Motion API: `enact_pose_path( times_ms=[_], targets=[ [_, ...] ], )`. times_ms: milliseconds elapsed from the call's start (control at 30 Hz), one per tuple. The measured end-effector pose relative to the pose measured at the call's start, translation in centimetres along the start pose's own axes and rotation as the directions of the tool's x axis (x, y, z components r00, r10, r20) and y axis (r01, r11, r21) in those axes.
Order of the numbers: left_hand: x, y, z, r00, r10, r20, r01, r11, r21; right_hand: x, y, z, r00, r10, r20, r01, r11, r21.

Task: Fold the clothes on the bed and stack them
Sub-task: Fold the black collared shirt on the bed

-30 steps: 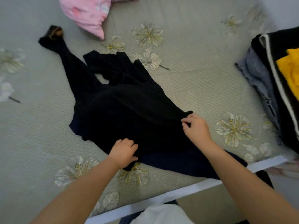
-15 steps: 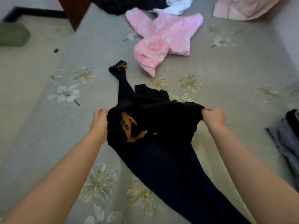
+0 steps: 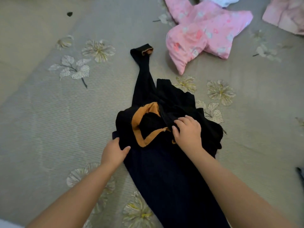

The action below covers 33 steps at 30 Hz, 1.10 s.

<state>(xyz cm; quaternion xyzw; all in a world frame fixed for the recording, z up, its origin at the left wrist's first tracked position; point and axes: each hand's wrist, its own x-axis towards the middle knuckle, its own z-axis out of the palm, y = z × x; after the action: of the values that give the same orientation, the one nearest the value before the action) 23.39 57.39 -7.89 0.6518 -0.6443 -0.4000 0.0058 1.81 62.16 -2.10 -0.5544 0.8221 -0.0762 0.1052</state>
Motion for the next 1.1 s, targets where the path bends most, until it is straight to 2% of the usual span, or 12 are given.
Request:
enact_pose_path(
  times_ms=[100, 167, 233, 333, 400, 500, 567, 600, 667, 767, 900, 1100],
  targets=[
    [0.2, 0.4, 0.9, 0.998, -0.02, -0.066, 0.02, 1.0, 0.001, 4.0, -1.4, 1.1, 0.979, 0.072, 0.192, -0.056, 0.995, -0.085],
    [0.5, 0.9, 1.2, 0.994, -0.019, -0.108, 0.005, 0.992, -0.125, 5.6, -2.0, 1.4, 0.933, 0.132, 0.335, -0.087, 0.986, -0.145],
    [1.0, 1.5, 0.8, 0.992, -0.03, -0.125, -0.01, 0.953, -0.303, 5.5, -1.9, 1.3, 0.929, 0.063, 0.365, 0.021, 0.975, -0.222],
    [1.9, 2.9, -1.3, 0.98, -0.131, -0.15, -0.004, 0.741, -0.671, 2.7, -0.6, -0.1, 0.946, -0.147, 0.289, 0.226, 0.938, -0.262],
    [2.8, 4.0, -3.2, 0.965, -0.157, -0.21, -0.078, 0.593, -0.801, 0.8, 0.4, -1.3, 0.9, -0.187, 0.394, 0.291, 0.931, -0.222],
    [4.5, 4.8, -5.2, 0.982, 0.094, -0.167, -0.191, 0.488, -0.851, 0.7, 1.3, -2.9, 0.749, -0.18, 0.637, 0.342, 0.929, -0.139],
    [4.5, 4.6, -4.7, 0.986, 0.159, -0.057, -0.125, 0.46, -0.879, 2.7, 1.0, -3.5, 0.765, -0.081, 0.639, 0.185, 0.978, -0.099],
    [4.4, 4.1, -3.9, 0.995, 0.094, -0.037, -0.079, 0.489, -0.869, 4.0, 0.6, -3.6, 0.829, -0.01, 0.559, 0.085, 0.991, -0.108],
    [4.0, 2.8, -1.8, 0.998, -0.042, -0.045, -0.003, 0.704, -0.71, 6.6, 0.2, -2.9, 0.956, 0.043, 0.289, 0.002, 0.988, -0.152],
    [3.6, 2.2, 0.9, 0.997, 0.075, 0.032, -0.055, 0.912, -0.407, 9.7, -0.8, -0.3, 0.966, 0.022, 0.256, 0.028, 0.981, -0.192],
    [5.6, 4.0, 0.8, 0.999, 0.03, -0.023, -0.036, 0.936, -0.35, 11.7, -0.7, 2.5, 0.854, 0.212, 0.475, -0.085, 0.958, -0.274],
    [5.6, 7.4, 1.6, 0.999, 0.021, 0.043, -0.009, 0.965, -0.261, 10.9, 0.5, 1.3, 0.869, 0.305, 0.391, -0.248, 0.95, -0.189]
  ],
)
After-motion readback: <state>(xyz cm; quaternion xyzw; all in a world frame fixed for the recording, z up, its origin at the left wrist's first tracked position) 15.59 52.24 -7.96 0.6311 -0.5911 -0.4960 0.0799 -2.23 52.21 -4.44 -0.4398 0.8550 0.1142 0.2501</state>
